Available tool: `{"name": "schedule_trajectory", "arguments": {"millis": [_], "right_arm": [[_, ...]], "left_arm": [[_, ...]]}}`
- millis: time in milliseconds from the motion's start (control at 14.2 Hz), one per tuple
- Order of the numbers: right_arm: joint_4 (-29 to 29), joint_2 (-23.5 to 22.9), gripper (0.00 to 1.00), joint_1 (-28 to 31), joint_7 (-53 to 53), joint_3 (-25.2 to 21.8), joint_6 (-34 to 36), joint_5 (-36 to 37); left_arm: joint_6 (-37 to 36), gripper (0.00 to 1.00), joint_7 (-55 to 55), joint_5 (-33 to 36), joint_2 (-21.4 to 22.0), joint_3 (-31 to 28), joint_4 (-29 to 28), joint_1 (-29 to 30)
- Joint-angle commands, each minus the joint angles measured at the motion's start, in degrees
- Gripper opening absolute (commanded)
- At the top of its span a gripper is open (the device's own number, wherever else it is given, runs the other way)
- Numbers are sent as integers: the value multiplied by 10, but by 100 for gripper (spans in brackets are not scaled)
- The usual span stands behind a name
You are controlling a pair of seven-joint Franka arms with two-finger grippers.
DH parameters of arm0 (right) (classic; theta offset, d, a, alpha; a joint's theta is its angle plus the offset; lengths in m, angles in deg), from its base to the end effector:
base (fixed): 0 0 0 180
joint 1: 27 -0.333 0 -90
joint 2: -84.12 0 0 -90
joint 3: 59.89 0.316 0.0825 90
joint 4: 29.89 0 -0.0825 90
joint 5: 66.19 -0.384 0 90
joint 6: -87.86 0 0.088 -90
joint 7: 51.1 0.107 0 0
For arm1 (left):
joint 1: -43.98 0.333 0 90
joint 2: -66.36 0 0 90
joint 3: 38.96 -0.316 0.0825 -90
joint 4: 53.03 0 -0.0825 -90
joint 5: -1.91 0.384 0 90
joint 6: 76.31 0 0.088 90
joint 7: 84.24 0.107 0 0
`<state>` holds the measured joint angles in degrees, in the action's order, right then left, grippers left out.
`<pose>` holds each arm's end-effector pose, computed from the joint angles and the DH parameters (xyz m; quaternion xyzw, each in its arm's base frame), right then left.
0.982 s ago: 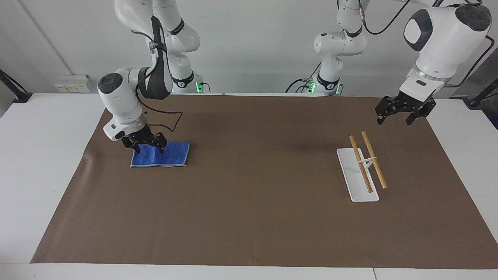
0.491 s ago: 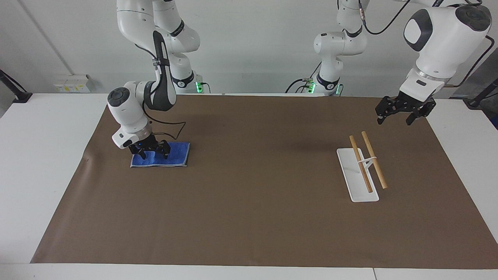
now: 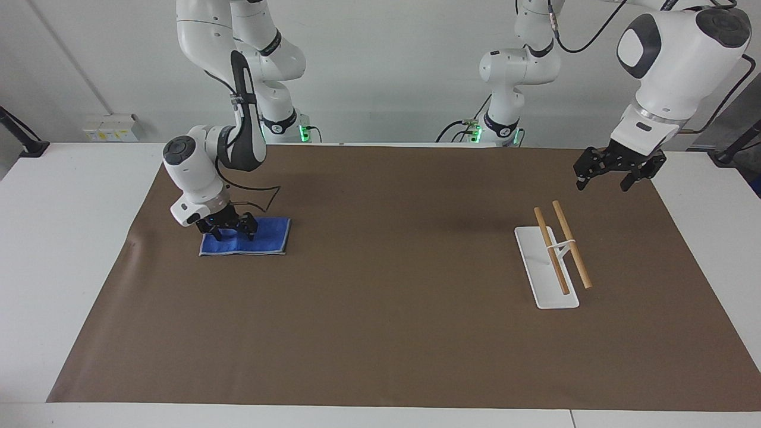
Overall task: Right arm passes towel to left arm to hang
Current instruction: 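Lower the right gripper onto the blue towel and grasp its edge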
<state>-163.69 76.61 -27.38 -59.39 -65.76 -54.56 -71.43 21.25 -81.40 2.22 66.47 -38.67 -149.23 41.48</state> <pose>0.5152 -0.0502 0.2824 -0.9997 0.0110 -0.0128 0.0202 0.5626 -0.0269 0.5857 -0.9987 0.0494 -0.0128 0.0027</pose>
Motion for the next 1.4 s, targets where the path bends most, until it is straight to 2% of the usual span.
{"name": "schedule_trajectory", "arguments": {"millis": [0,70,140,281,421,842,1333], "right_arm": [[-10,7,55,0,-16,2,-10,-14],[-10,7,34,-2,-16,2,-10,-14],[-9,7,21,-3,-16,2,-8,-14],[-4,6,0,-4,-3,5,-6,-14],[8,6,0,-11,19,9,3,-14],[95,20,0,-25,43,11,107,-24],[212,28,0,-24,47,37,201,-161]], "left_arm": [[1,100,-3,1,12,1,-10,2],[1,100,-3,1,12,1,-10,2],[1,100,-3,1,12,1,-10,2],[1,100,-3,1,12,1,-10,2],[1,100,-3,1,12,1,-10,2],[1,100,-3,1,12,1,-10,2],[1,100,-3,1,12,1,-10,2]]}}
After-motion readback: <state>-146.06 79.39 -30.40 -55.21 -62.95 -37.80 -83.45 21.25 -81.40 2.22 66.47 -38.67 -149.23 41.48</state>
